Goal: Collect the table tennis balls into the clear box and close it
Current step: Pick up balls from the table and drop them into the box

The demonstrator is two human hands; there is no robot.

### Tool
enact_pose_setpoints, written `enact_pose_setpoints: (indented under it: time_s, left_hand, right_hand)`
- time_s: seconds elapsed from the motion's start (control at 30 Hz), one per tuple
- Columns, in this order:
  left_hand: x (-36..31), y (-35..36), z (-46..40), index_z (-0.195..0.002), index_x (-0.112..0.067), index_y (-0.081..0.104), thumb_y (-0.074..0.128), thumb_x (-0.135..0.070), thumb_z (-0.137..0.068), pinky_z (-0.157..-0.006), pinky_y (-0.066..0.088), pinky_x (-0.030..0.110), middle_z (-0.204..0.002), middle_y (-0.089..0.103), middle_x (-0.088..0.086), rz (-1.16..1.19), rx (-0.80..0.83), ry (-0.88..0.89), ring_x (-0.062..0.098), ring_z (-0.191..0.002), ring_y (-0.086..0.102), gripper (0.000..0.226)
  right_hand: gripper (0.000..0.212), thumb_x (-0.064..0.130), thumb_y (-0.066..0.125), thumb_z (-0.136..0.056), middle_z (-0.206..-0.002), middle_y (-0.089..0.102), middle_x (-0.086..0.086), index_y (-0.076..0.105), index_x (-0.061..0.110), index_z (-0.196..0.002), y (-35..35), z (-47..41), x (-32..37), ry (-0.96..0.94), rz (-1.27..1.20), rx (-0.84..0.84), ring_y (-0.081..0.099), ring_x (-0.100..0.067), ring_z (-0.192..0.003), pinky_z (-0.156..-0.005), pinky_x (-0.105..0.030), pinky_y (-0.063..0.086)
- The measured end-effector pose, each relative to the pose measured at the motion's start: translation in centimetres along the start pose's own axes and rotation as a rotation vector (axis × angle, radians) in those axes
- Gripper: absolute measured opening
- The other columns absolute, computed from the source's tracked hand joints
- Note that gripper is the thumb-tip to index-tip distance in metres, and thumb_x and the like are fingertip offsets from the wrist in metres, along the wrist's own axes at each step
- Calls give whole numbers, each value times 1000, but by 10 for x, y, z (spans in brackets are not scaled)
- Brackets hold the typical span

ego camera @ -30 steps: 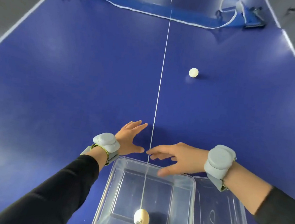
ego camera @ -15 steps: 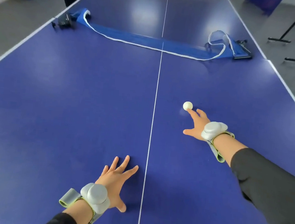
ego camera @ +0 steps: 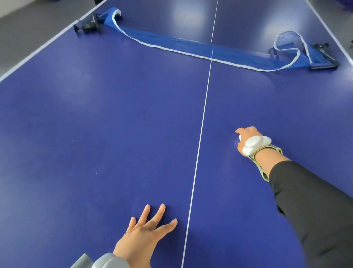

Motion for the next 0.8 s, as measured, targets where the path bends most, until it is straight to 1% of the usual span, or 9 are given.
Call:
enact_pose_setpoints:
  time_s: [0.07, 0.13, 0.23, 0.33, 0.43, 0.5, 0.57, 0.73, 0.8]
  left_hand:
    - [-3, -1, 3, -138, -56, -3, 79, -37, -60, -120, 16, 47, -152, -23, -24, -22, 3, 8, 22, -145, -23, 116]
    - [-6, -4, 7, -139, -56, -3, 81, -35, -58, -119, 18, 49, -152, -24, -25, -22, 4, -4, 23, -144, -23, 119]
    - [-9, -7, 10, -141, -52, -1, 81, -34, -57, -119, 15, 52, -154, -22, -20, -63, 17, -8, 25, -144, -23, 119]
    - [-13, -13, 7, -145, -44, 2, 82, -34, -59, -119, 4, 52, -157, -18, -10, -120, 25, 13, 28, -145, -20, 117]
    - [-15, -17, 15, -146, -40, 5, 82, -36, -61, -117, 3, 52, -159, -15, -6, -143, 17, 11, 30, -145, -18, 115]
    - [-17, -17, 21, -147, -39, 5, 79, -37, -65, -118, 7, 52, -159, -16, -5, -170, 15, 5, 28, -146, -17, 110]
    - [-20, -22, 30, -147, -35, 11, 73, -37, -72, -119, 11, 52, -159, -15, -6, -151, -1, -1, 26, -146, -17, 98]
    - [-46, -54, 66, -147, -28, 19, 61, -35, -84, -118, 20, 45, -160, -6, -6, -27, -150, 62, 23, -147, -11, 76]
    - [-57, -63, 85, -147, -25, 22, 58, -32, -87, -118, 20, 42, -160, 0, -6, -3, -196, 85, 21, -148, -4, 70]
  right_hand:
    - [49, 13, 48, -90, -138, 40, -16, 40, 14, -138, -2, 3, 2, -22, -8, -15, 52, -36, -118, -100, -36, 42]
    - [46, 14, 51, -89, -133, 45, -16, 45, 14, -135, 0, 10, 5, -46, -31, -19, 54, -38, -114, -96, -37, 45]
    - [42, 16, 50, -91, -132, 48, -15, 45, 16, -133, 0, 31, 9, -82, -38, -20, 54, -37, -115, -96, -38, 46]
    - [40, 16, 46, -94, -135, 48, -14, 45, 15, -134, -4, 61, 17, -130, -69, -33, 50, -36, -120, -98, -39, 42]
    - [39, 15, 46, -95, -137, 46, -15, 46, 15, -134, -6, 108, 30, -196, -119, -27, 48, -35, -122, -98, -37, 41]
    - [38, 15, 47, -95, -138, 45, -14, 47, 17, -133, -12, 144, 37, -230, -145, -33, 47, -35, -123, -98, -37, 41]
    - [38, 15, 47, -95, -138, 46, -13, 47, 17, -132, -17, 180, 44, -272, -169, -41, 48, -34, -121, -96, -37, 42]
    - [36, 13, 47, -94, -138, 46, -10, 49, 18, -130, -21, 257, 51, -359, -223, -31, 50, -31, -119, -93, -34, 43]
    - [36, 13, 47, -94, -138, 46, -9, 49, 19, -129, -22, 282, 51, -370, -235, -35, 50, -31, -119, -94, -34, 43]
Point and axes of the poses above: each hand's wrist, its own z-axis away from the middle knuckle, its own y-axis out of the palm, x = y × z, the point moved 5 cm from there along -z, towards the middle knuckle
